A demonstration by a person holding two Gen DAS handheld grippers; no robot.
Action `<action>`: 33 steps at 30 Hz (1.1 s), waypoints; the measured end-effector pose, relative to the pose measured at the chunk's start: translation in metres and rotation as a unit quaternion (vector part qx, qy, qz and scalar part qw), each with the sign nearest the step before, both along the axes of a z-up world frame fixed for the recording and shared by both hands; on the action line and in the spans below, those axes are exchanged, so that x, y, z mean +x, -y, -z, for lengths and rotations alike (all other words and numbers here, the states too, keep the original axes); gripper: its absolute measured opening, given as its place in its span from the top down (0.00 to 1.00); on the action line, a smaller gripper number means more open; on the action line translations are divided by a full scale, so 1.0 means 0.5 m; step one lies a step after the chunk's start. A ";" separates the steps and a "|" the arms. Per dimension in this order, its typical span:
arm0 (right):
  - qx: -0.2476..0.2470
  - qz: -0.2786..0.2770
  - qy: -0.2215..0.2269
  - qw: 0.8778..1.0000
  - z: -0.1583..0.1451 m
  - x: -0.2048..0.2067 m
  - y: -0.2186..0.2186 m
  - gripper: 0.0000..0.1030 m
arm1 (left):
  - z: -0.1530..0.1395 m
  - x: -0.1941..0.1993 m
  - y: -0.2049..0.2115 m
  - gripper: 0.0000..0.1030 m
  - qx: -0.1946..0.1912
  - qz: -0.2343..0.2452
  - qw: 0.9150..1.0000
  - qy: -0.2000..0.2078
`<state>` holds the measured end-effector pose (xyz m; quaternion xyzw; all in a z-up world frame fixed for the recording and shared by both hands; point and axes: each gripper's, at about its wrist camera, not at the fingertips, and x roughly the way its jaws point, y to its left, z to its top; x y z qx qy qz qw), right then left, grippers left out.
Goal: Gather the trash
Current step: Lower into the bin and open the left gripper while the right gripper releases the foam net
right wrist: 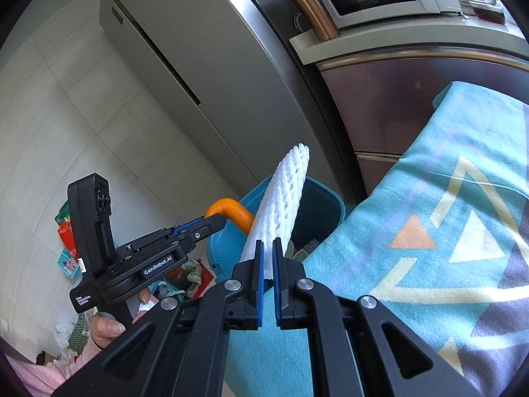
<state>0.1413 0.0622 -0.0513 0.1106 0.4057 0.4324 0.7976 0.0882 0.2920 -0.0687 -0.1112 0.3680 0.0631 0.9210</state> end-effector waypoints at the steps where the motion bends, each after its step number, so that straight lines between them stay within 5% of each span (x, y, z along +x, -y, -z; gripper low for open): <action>1: -0.004 -0.001 -0.002 1.000 0.003 0.002 -0.005 0.96 | 0.006 0.004 -0.002 0.84 -0.001 -0.002 1.000 -0.004; 22: -0.086 -0.012 -0.038 0.996 0.057 0.053 -0.109 0.92 | 0.111 0.091 -0.016 0.78 -0.007 -0.017 0.998 -0.057; 33: -0.069 -0.013 -0.035 0.997 0.051 0.052 -0.095 0.87 | 0.127 0.092 -0.003 0.66 -0.022 -0.007 0.998 -0.050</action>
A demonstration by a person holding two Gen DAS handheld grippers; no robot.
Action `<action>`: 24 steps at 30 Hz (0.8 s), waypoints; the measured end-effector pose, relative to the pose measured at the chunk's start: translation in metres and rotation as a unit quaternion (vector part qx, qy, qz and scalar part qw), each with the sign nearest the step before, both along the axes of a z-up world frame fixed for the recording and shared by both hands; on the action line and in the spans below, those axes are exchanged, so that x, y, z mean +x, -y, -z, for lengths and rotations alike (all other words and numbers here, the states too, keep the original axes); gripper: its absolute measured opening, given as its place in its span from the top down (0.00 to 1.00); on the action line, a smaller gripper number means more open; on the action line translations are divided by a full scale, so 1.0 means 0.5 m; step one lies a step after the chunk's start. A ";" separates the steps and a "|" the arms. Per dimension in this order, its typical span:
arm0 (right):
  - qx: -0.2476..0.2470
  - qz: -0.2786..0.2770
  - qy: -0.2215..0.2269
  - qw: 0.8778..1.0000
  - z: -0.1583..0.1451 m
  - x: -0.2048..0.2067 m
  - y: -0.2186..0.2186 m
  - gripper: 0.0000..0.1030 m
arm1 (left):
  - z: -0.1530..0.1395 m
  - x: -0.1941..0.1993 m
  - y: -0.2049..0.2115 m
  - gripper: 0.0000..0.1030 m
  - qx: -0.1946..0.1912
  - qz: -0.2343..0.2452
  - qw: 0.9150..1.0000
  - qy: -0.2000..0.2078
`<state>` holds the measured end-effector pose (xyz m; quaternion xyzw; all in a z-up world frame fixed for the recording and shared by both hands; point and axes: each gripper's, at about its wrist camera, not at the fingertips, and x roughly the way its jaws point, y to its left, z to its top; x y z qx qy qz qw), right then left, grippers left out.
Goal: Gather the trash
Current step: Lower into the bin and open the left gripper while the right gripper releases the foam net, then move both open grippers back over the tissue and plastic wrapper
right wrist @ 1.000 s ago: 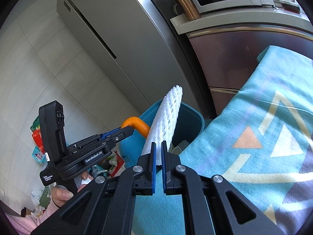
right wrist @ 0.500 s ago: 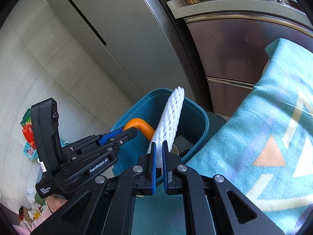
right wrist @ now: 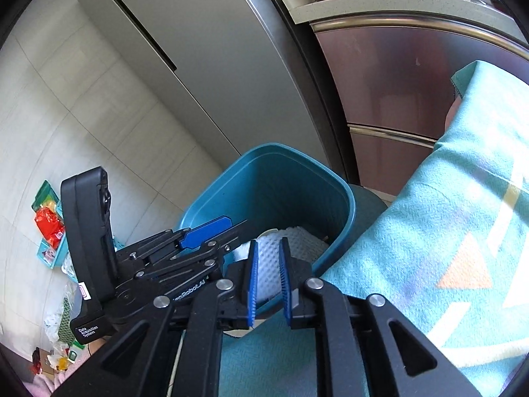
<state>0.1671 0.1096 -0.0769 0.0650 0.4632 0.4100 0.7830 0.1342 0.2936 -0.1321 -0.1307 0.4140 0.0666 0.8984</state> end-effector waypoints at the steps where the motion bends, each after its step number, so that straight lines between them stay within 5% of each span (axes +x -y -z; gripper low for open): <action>1: 0.004 0.001 0.001 1.000 -0.003 0.000 0.004 0.87 | -0.005 -0.004 0.003 0.66 -0.001 0.003 1.000 0.004; 13: 0.046 0.016 0.048 0.998 -0.053 -0.063 0.119 0.82 | -0.107 -0.068 0.070 0.58 -0.021 0.065 0.994 0.085; 24: 0.073 0.095 0.094 0.988 -0.094 -0.124 0.309 0.79 | -0.179 -0.077 0.250 0.50 -0.031 0.190 0.973 0.128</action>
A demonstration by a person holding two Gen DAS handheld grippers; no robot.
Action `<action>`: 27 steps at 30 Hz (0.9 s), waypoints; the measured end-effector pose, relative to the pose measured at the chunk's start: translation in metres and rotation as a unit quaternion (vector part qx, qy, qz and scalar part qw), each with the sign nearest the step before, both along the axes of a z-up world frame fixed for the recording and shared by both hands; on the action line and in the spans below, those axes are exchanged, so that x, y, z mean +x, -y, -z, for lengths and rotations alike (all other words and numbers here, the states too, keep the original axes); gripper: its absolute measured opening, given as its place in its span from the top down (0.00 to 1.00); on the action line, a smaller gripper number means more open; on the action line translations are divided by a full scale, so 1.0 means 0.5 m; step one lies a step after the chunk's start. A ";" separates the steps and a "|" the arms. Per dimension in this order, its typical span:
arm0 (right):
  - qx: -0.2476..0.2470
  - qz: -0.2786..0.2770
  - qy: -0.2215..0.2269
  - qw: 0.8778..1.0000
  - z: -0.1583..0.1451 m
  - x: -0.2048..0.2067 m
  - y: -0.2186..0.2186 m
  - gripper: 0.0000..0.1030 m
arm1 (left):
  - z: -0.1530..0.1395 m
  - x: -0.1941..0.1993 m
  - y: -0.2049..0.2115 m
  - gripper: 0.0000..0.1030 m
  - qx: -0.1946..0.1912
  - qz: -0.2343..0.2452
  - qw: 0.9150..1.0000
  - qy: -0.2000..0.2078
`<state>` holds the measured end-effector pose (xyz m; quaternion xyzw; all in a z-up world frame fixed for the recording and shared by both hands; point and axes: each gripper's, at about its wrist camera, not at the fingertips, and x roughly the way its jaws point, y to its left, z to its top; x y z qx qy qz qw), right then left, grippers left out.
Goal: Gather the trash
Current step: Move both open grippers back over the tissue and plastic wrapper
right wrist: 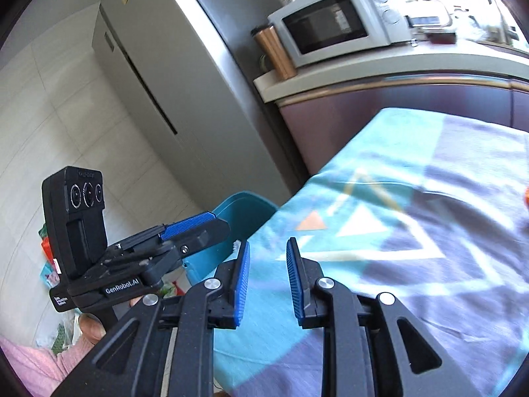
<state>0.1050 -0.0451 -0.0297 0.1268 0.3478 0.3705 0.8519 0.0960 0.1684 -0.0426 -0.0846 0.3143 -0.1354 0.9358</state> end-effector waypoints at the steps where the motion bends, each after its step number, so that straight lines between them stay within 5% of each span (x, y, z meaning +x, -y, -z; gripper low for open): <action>1: 0.001 0.011 0.004 1.000 -0.003 -0.006 0.020 0.79 | -0.002 0.002 0.018 0.50 0.001 0.011 1.000 0.000; 12: -0.001 0.175 0.022 0.984 0.008 -0.099 0.287 0.76 | 0.002 0.026 0.241 0.49 0.006 0.129 0.992 -0.011; 21: -0.010 0.334 0.039 0.942 0.019 -0.162 0.495 0.70 | 0.001 0.035 0.460 0.49 0.035 0.244 0.969 -0.009; 27: -0.023 0.412 0.026 0.910 0.047 -0.170 0.607 0.49 | 0.013 0.044 0.588 0.48 0.053 0.294 0.954 -0.014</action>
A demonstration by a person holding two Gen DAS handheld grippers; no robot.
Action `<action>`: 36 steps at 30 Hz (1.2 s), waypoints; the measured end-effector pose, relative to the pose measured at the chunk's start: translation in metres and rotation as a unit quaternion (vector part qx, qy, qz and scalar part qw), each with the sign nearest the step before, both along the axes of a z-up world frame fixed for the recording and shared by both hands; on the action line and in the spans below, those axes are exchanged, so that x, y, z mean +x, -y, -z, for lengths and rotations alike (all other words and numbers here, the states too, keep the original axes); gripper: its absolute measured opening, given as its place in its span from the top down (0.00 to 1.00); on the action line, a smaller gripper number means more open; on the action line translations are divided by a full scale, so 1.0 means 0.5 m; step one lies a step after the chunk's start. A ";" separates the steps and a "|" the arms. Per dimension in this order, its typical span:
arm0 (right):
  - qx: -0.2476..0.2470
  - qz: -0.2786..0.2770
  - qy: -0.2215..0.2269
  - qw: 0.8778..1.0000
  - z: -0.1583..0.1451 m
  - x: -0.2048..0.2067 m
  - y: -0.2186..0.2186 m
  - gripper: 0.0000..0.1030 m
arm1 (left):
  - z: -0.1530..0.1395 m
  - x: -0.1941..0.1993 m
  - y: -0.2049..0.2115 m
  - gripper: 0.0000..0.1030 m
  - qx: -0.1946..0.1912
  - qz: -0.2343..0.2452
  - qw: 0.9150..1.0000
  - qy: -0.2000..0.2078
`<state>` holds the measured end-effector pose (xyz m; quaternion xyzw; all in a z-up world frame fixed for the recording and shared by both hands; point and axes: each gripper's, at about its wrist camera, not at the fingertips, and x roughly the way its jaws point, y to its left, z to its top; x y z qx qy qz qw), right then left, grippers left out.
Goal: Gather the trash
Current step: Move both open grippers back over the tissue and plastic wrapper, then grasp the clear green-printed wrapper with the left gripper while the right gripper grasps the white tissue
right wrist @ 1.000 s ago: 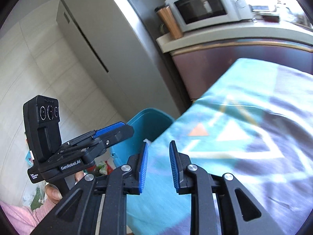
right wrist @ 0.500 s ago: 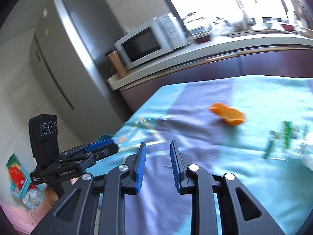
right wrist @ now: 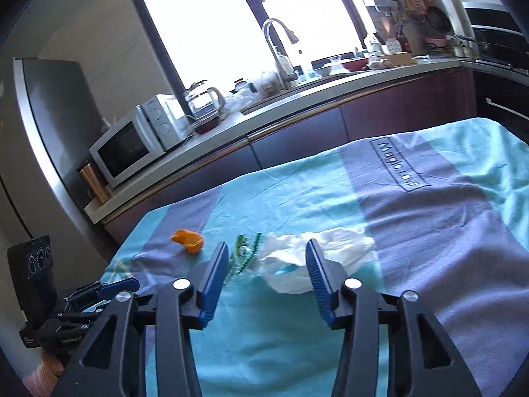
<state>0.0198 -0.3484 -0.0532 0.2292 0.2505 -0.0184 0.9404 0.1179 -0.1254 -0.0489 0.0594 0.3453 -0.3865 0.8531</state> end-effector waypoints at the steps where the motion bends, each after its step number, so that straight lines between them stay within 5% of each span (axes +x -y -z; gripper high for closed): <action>1: 0.002 0.006 -0.003 1.000 0.006 0.003 0.012 0.47 | 0.003 0.002 0.020 0.48 0.003 0.007 1.000 -0.001; 10: -0.018 0.017 -0.025 0.999 0.022 0.039 0.052 0.30 | 0.030 0.021 0.157 0.41 0.044 0.045 0.998 0.006; 16: -0.004 -0.005 -0.057 0.998 0.045 0.078 0.069 0.27 | 0.056 0.062 0.216 0.45 0.070 0.037 0.997 -0.007; 18: -0.003 -0.010 -0.066 0.998 0.054 0.082 0.073 0.36 | 0.063 0.078 0.223 0.53 0.076 0.037 0.996 -0.017; 20: 0.007 -0.018 -0.073 0.997 0.063 0.084 0.078 0.64 | 0.070 0.089 0.229 0.59 0.079 0.036 0.996 -0.027; 23: 0.020 -0.023 -0.074 0.997 0.071 0.078 0.087 0.80 | 0.078 0.095 0.235 0.77 0.080 0.040 0.995 -0.035; 27: 0.025 -0.022 -0.059 0.998 0.063 0.062 0.091 0.88 | 0.077 0.085 0.231 0.92 0.080 0.043 0.995 -0.029; 36: 0.052 -0.022 -0.013 0.998 0.025 0.031 0.093 0.90 | 0.047 0.067 0.182 0.97 0.048 0.032 0.998 -0.027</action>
